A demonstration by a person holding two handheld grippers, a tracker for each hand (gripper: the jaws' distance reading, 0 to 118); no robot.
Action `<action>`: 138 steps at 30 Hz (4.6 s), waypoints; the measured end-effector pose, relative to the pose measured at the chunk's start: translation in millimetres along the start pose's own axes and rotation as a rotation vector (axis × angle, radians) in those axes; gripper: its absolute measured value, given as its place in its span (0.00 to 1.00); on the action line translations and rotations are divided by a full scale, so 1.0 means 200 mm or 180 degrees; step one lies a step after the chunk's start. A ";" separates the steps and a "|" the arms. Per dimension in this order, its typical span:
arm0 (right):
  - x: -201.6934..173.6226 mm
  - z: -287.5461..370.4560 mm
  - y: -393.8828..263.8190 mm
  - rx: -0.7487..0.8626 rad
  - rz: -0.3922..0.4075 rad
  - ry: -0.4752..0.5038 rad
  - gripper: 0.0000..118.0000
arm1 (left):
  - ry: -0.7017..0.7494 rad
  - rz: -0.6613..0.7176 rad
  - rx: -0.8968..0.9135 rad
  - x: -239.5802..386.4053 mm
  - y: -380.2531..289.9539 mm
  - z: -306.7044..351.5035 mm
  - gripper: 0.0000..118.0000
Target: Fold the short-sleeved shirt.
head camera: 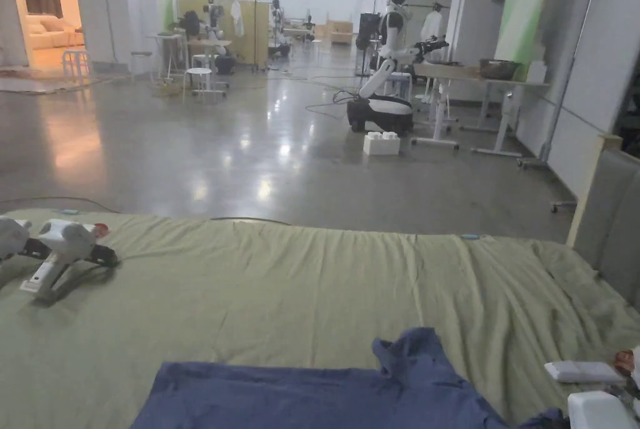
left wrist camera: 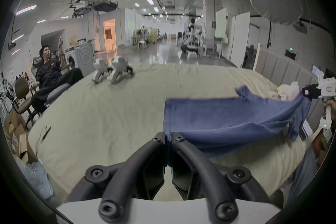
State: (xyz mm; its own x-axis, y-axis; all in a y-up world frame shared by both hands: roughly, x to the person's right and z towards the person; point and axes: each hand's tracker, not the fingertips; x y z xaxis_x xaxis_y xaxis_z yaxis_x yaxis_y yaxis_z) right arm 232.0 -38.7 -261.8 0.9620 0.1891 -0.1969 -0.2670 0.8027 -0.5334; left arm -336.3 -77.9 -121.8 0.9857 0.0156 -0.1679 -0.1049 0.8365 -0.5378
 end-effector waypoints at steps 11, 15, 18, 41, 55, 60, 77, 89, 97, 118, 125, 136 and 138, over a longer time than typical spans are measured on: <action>-0.13 0.06 -0.41 -0.0688 0.0232 -0.0075 0.01 | -0.0031 -0.0161 -0.0745 0.03 -0.32 0.08 0.01; -0.16 -0.03 -0.56 -0.0885 0.0182 -0.0061 0.02 | -0.0020 -0.0281 -0.1057 0.07 -0.37 -0.01 0.02; -0.20 -0.07 -0.63 -0.0957 0.0165 -0.0107 0.33 | 0.0005 -0.0319 -0.1186 0.09 -0.38 -0.06 0.18; -0.58 0.13 -0.05 0.1532 -0.0608 -0.0265 0.09 | 0.0037 -0.0068 0.1192 0.68 0.10 -0.01 0.11; -0.66 -0.07 -0.02 0.1303 -0.0539 -0.0065 0.00 | 0.0072 -0.0028 0.0377 0.49 0.15 -0.45 0.00; -0.64 -0.18 -0.07 0.1112 -0.0418 -0.0035 0.00 | 0.0035 0.0073 -0.0119 0.24 0.25 -0.87 0.00; -0.51 -0.50 -0.20 0.0465 -0.0294 -0.0196 0.00 | 0.0306 -0.0356 -0.1328 0.07 0.41 -1.88 0.76; -0.13 -0.99 0.01 -0.0507 -0.0751 -0.0107 0.37 | 0.0085 -0.0365 -0.1146 0.18 0.38 -1.76 0.01; 0.14 -1.48 0.14 -0.1043 -0.0702 0.0047 0.63 | 0.0150 -0.0535 -0.0767 0.25 0.50 -1.53 0.00; -0.07 -1.49 0.14 -0.1020 -0.0240 -0.0005 0.02 | 0.0139 -0.0456 -0.0644 0.25 0.55 -1.38 0.00; 0.04 -1.14 0.32 -0.0438 -0.0444 0.0095 0.02 | 0.0033 -0.0275 -0.0323 0.21 0.69 -1.12 0.00; 0.17 -0.51 0.81 0.0506 -0.0585 0.0158 0.02 | -0.0012 -0.0203 0.0425 0.15 1.11 -0.58 0.00; 0.19 -0.42 0.91 0.0627 -0.0547 0.0124 0.02 | -0.0020 -0.0197 0.0514 0.14 1.21 -0.51 0.00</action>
State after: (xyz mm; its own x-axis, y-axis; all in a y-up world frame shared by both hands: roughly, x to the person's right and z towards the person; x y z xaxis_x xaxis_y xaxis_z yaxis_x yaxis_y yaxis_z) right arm 214.4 67.3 -435.9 0.9883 0.0218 -0.1509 -0.0800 0.9165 -0.3919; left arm -347.2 69.5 -341.1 0.9904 -0.0356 -0.1333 -0.0220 0.9131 -0.4072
